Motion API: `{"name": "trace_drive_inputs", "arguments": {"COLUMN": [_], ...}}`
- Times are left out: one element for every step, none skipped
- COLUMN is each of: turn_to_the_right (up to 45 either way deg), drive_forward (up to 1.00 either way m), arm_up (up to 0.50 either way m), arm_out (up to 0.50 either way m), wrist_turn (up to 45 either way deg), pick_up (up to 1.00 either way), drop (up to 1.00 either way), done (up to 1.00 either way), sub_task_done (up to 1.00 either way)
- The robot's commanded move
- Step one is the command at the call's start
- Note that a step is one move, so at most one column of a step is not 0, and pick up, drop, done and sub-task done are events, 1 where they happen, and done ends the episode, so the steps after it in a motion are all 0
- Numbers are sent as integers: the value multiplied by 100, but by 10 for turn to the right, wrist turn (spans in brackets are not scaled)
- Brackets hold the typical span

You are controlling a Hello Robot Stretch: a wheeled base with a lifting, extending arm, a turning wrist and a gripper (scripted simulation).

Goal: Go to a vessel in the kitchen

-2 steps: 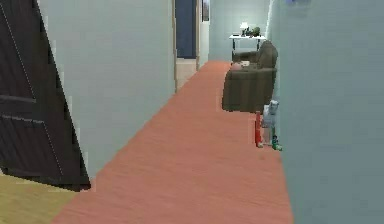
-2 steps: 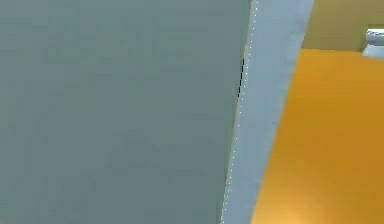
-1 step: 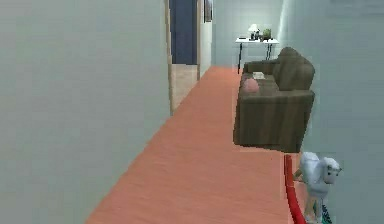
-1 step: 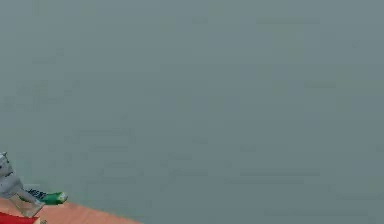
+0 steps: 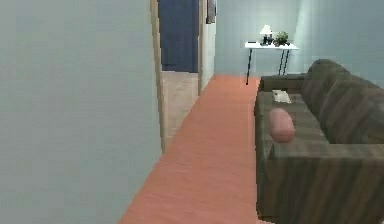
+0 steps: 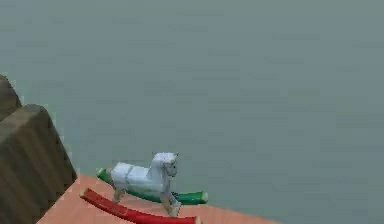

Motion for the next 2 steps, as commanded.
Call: {"name": "trace_drive_inputs", "arguments": {"turn_to_the_right": [0,30], "drive_forward": [100,0], "arm_up": [0,0], "arm_out": [0,0], "wrist_turn": [0,0], "pick_up": [0,0], "drop": [0,0], "done": [0,0], "sub_task_done": [0,0]}}
